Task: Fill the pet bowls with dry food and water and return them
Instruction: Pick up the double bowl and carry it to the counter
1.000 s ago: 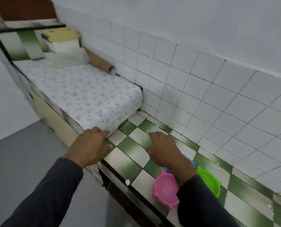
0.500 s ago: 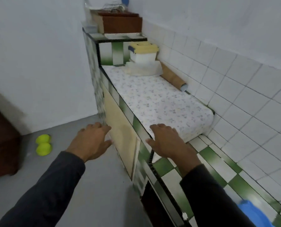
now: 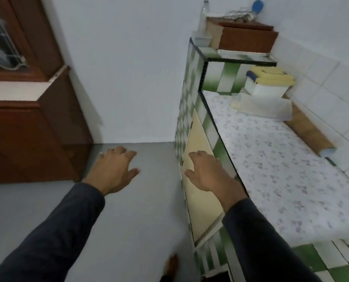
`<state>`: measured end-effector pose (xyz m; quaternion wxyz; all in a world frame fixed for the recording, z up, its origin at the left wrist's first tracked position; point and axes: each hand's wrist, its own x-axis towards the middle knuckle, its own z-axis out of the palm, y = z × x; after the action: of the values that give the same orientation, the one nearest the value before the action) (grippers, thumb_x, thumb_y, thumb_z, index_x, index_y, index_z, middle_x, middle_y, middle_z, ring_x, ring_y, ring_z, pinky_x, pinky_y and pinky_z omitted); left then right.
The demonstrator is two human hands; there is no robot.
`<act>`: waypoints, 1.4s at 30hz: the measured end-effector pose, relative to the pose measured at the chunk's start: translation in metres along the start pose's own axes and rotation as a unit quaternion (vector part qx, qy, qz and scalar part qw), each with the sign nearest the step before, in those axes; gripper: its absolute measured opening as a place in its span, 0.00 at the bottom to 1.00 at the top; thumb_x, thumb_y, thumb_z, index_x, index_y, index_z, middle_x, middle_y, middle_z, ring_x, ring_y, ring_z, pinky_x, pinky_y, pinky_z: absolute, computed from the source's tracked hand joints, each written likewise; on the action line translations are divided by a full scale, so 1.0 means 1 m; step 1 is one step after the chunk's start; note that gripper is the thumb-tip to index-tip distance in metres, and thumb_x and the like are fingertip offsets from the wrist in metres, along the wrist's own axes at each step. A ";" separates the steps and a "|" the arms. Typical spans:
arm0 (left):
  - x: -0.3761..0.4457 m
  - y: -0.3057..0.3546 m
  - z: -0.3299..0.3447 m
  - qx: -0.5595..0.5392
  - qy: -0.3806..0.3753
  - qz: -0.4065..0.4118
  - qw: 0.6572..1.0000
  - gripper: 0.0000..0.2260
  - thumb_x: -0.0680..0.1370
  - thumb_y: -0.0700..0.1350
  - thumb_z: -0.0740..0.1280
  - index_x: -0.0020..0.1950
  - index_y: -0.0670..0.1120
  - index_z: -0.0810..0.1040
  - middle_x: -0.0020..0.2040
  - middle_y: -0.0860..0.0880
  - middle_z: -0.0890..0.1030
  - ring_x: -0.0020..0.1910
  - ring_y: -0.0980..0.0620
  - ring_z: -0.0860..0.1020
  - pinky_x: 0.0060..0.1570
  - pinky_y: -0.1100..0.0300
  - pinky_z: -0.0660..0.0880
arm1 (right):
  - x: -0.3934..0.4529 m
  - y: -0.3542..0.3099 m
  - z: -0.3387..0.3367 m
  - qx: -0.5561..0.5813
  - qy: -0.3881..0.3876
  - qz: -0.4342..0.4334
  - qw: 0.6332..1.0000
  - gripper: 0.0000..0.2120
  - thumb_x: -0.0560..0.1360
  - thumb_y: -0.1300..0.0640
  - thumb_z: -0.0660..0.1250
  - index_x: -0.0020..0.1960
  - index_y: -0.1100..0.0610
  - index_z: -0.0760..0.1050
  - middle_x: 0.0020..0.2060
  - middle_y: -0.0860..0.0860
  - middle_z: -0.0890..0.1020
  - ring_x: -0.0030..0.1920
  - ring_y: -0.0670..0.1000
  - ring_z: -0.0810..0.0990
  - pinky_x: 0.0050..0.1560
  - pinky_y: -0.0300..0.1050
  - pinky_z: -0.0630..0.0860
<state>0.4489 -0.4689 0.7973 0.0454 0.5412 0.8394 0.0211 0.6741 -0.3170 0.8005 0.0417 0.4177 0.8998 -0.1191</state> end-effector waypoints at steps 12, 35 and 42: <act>0.107 -0.089 -0.008 -0.020 0.009 -0.125 0.992 0.29 0.80 0.62 0.64 0.79 0.54 0.64 0.73 0.48 0.70 0.71 0.43 0.70 0.69 0.42 0.68 | 0.197 -0.063 -0.012 -0.005 -0.062 -0.127 0.990 0.34 0.81 0.40 0.59 0.81 0.53 0.52 0.79 0.56 0.59 0.77 0.59 0.60 0.77 0.59 0.58; 0.335 -0.260 0.020 -0.065 -0.051 -0.211 0.974 0.29 0.81 0.60 0.64 0.80 0.51 0.66 0.75 0.45 0.69 0.71 0.41 0.70 0.69 0.44 0.69 | 0.506 -0.167 -0.002 -0.029 -0.119 -0.185 0.975 0.31 0.81 0.41 0.61 0.79 0.54 0.58 0.76 0.57 0.63 0.74 0.60 0.63 0.75 0.59 0.60; 0.413 -0.329 0.026 -0.062 -0.084 -0.210 0.972 0.28 0.82 0.61 0.63 0.80 0.52 0.65 0.76 0.45 0.68 0.72 0.42 0.69 0.70 0.44 0.68 | 0.598 -0.213 0.009 -0.036 -0.135 -0.183 0.973 0.30 0.81 0.42 0.61 0.77 0.55 0.61 0.75 0.57 0.65 0.72 0.60 0.66 0.73 0.59 0.64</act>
<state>-0.0161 -0.2298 0.7216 0.1529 0.3485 0.9246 0.0175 0.1241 -0.0085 0.7261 0.1551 0.2243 0.9508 -0.1473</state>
